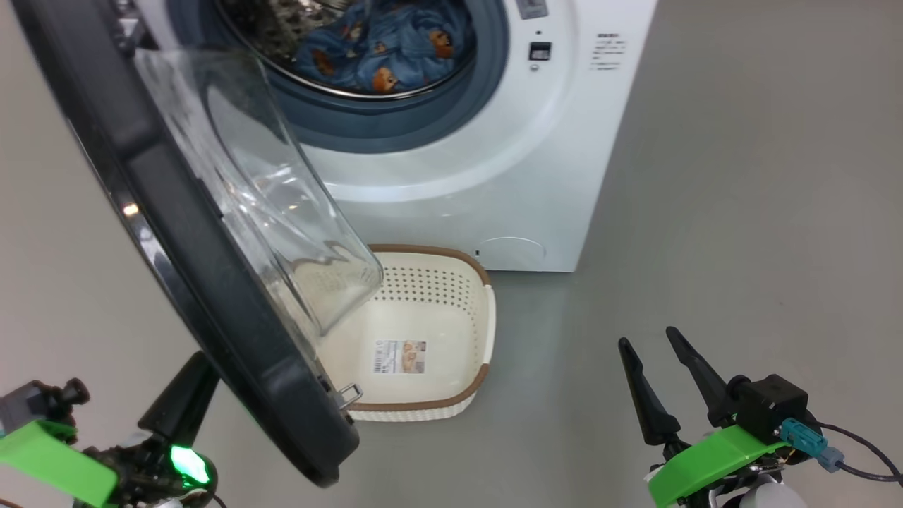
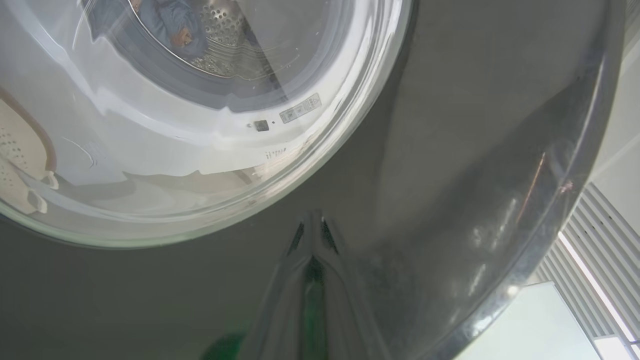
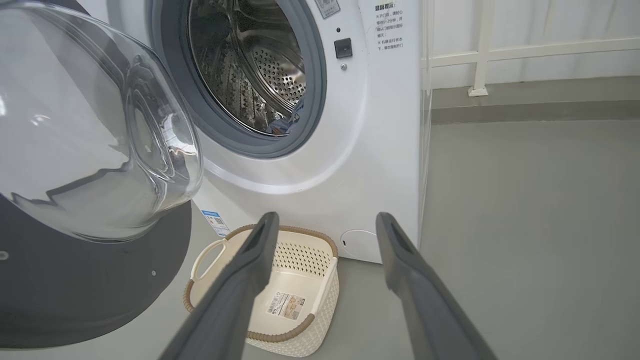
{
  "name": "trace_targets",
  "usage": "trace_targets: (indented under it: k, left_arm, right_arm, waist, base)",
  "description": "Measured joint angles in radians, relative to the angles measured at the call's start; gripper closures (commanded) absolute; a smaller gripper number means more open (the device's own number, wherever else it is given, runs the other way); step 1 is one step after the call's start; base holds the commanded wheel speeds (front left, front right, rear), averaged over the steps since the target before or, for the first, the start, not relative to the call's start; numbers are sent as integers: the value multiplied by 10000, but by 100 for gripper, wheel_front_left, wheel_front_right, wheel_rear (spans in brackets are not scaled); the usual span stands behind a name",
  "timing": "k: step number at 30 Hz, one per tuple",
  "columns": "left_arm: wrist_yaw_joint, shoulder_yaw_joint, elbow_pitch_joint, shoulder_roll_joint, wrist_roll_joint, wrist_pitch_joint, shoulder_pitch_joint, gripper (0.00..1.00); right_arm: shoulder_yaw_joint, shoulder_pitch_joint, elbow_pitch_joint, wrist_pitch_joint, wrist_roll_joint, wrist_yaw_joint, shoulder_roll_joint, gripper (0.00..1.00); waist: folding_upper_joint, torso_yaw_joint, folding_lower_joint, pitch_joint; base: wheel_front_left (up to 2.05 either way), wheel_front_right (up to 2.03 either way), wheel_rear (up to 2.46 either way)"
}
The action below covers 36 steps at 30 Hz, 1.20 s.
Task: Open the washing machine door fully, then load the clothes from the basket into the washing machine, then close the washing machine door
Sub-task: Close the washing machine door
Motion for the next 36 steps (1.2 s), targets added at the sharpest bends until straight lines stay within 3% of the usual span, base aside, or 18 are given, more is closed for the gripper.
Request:
trace_targets:
  k: [15,27,36]
  left_arm:
    - [-146,-581,750,-31,263,-2341,-833,100]
    - [-153,-1047,1085,-46,604,-2830,-1320,100]
    - [-155,-1124,1195,-77,706,-3103,-1427,100]
  right_arm:
    - [17,-156,282,-176,215,0,88,0]
    - [52,-170,462,-238,311,0,153,0]
    - [-33,-171,500,-274,311,0,173,0]
  waist:
    - [0,-1639,0,4]
    - [0,-2879,0,-149]
    - [0,-3005,0,-295]
  base:
    - [0,0,0]
    - [0,0,0]
    - [0,0,0]
